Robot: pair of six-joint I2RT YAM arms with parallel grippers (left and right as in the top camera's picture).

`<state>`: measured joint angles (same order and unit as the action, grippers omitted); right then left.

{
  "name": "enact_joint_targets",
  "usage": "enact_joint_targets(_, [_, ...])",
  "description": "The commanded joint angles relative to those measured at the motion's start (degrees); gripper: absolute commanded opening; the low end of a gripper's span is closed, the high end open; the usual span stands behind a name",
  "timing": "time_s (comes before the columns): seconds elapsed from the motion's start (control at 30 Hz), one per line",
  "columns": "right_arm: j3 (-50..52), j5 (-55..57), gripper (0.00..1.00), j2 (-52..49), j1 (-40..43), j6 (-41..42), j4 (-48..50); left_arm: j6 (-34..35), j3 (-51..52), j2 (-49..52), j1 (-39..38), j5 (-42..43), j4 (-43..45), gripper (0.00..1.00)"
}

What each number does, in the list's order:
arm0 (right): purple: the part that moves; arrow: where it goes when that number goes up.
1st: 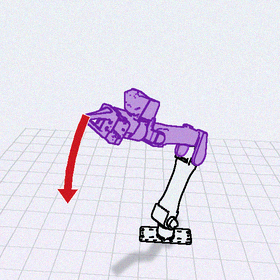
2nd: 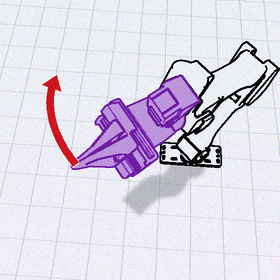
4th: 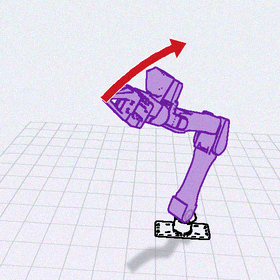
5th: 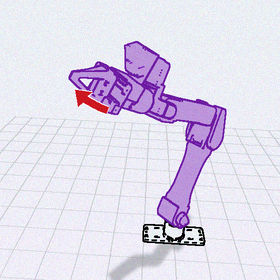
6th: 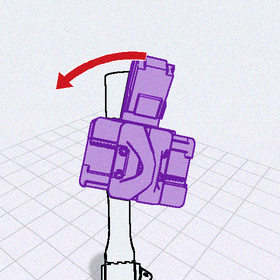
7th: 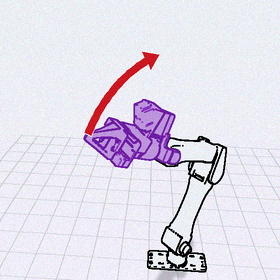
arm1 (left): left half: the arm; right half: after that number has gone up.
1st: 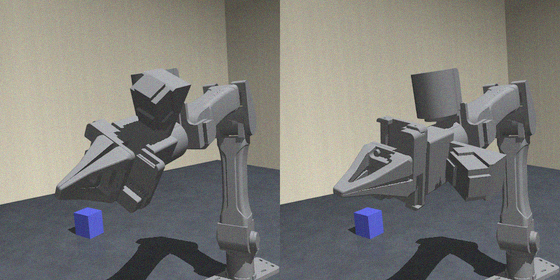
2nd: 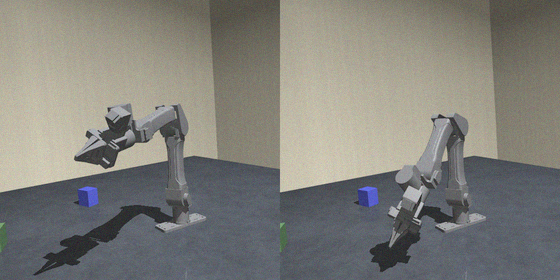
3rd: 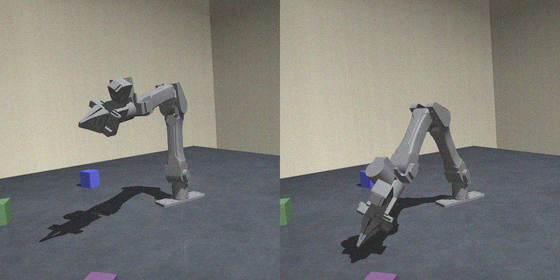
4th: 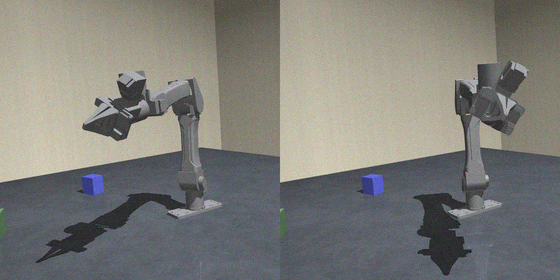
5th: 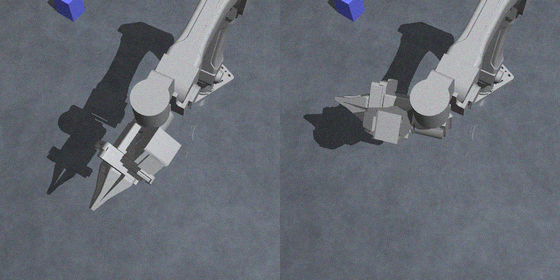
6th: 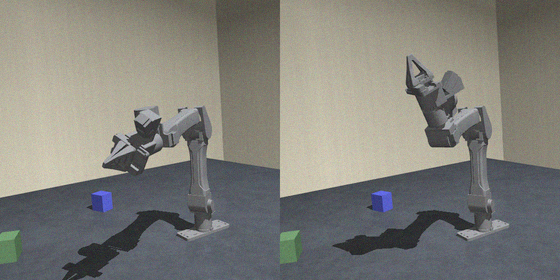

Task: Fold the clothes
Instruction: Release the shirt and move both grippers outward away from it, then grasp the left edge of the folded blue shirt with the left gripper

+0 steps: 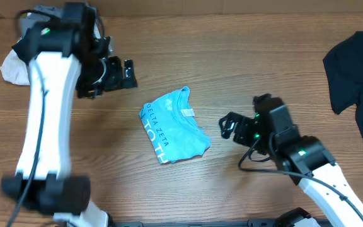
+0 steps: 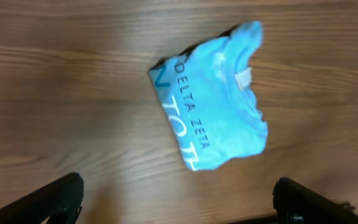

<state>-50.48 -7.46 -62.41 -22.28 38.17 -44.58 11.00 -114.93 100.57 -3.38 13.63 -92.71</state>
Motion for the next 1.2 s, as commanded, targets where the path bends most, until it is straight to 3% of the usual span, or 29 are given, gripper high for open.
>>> enact_joint_targets(0.0, [-2.12, -6.47, 1.00, 0.74, 5.79, -3.78, -0.33, 1.07, -0.68, -7.21, -1.38, -2.36, -2.10, 1.00])
enact_joint_targets(0.13, [-3.39, -11.47, 1.00, 0.59, 14.88, -8.00, -2.62, 3.74, 4.94, -14.25, -3.67, -1.81, -2.54, 1.00])
enact_joint_targets(0.27, [-4.79, -16.83, 1.00, 0.13, 22.29, -10.67, -3.85, 7.58, 17.53, -22.18, -6.36, -1.75, 1.44, 1.00])
enact_joint_targets(0.47, [-9.55, -21.00, 1.00, -2.38, 25.24, -14.64, -7.21, 12.28, 45.27, -32.06, -8.31, -1.05, 18.93, 1.00])
enact_joint_targets(0.67, [-22.32, -10.82, 1.00, -9.44, 24.85, -21.33, -26.23, 13.51, 63.39, -31.36, -8.28, 2.58, 33.75, 1.00])
enact_joint_targets(0.77, [-27.47, -5.79, 1.00, -12.39, 24.87, -21.73, -32.35, 13.49, 66.93, -29.77, -8.28, 2.49, 38.12, 1.00])
enact_joint_targets(1.03, [-27.04, -7.17, 1.00, -13.00, 24.87, -21.66, -29.64, 15.56, 70.90, -24.20, -8.26, 3.21, 48.57, 0.93])
enact_joint_targets(1.17, [-25.97, -7.17, 1.00, -13.16, 24.87, -21.70, -29.70, 16.41, 71.60, -19.17, -8.26, 9.64, 57.40, 0.85])
